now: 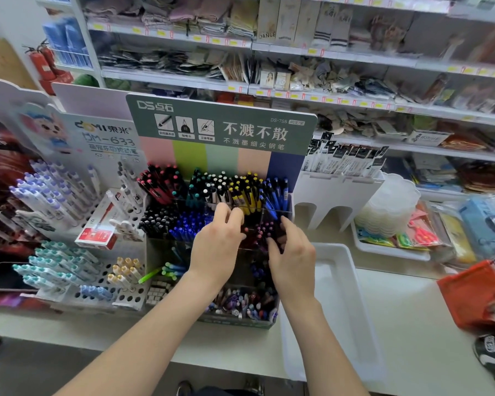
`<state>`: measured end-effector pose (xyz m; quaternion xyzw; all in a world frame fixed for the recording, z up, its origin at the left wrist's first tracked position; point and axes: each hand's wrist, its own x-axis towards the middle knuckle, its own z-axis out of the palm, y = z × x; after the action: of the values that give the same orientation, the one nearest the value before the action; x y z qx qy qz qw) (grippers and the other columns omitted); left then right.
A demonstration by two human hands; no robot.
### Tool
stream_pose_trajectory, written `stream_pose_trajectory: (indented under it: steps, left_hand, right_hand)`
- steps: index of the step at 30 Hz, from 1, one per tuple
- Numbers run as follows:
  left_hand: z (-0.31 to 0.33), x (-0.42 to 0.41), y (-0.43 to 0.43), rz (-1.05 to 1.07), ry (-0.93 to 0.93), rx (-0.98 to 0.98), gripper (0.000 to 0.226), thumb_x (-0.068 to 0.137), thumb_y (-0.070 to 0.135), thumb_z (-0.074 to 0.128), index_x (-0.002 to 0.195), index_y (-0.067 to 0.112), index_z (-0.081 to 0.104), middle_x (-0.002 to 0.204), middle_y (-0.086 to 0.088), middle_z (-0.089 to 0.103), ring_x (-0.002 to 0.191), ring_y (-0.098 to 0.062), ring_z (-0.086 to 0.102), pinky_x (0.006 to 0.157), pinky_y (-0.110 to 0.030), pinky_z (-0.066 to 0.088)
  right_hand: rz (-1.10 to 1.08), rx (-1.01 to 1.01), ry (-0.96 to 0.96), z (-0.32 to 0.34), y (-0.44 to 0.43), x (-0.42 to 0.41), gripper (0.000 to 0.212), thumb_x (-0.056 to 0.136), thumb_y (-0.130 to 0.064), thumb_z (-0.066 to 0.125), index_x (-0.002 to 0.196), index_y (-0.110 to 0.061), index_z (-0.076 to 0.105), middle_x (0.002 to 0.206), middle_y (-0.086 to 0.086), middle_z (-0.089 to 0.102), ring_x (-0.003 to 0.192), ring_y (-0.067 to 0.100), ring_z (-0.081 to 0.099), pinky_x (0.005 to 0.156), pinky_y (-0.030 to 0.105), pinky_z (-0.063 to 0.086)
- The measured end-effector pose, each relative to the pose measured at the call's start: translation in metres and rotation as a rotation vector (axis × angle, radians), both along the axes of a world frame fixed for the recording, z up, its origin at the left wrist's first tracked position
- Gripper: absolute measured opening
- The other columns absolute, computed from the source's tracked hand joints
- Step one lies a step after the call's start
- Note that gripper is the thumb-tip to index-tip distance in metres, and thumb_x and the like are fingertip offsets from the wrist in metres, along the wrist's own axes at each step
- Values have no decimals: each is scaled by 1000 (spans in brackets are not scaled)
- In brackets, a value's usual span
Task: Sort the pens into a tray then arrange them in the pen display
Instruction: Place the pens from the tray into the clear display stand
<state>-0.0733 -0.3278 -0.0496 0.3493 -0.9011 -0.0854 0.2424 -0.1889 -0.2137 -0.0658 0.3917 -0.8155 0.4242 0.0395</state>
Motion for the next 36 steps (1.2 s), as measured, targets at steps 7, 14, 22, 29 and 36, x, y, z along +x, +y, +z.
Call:
stream_pose_trajectory:
  steps: [7,14,22,29,36]
  left_hand:
    - [2,-11,5,-290,-41,-272,24,95,21,72,118,25,72,110,-5,54,94,-26,49,71,-39,43]
    - [-5,-6,-12,-81,-128,-361,9,90,36,80,87,30,75,112,-3,56,101,-30,46,83,-44,37]
    - [-3,-1,-12,35,-165,-328,34,79,48,88,100,26,72,115,-5,54,103,-30,45,86,-46,34]
    - [4,15,-20,-1,-250,-230,53,62,51,97,105,32,73,128,-3,53,113,-31,45,89,-47,32]
    - [-6,20,-15,15,-130,-222,60,68,43,97,116,25,66,122,-5,54,107,-29,49,87,-42,34]
  right_hand:
    - [-158,32,41,-14,3,12,32,91,-17,80,121,-18,70,109,-2,63,100,20,57,84,40,56]
    - [-175,44,48,-23,6,16,29,92,-20,78,121,-17,70,108,-3,62,101,18,56,86,40,55]
    - [-395,372,227,-24,-10,33,43,96,-34,71,133,-14,63,123,11,51,107,30,44,88,44,42]
    - [-369,326,108,-20,-15,24,46,91,-38,71,132,-20,61,131,8,39,116,31,38,99,50,39]
    - [-225,238,92,-18,1,24,59,83,-28,70,140,-20,60,137,10,38,122,32,40,103,48,40]
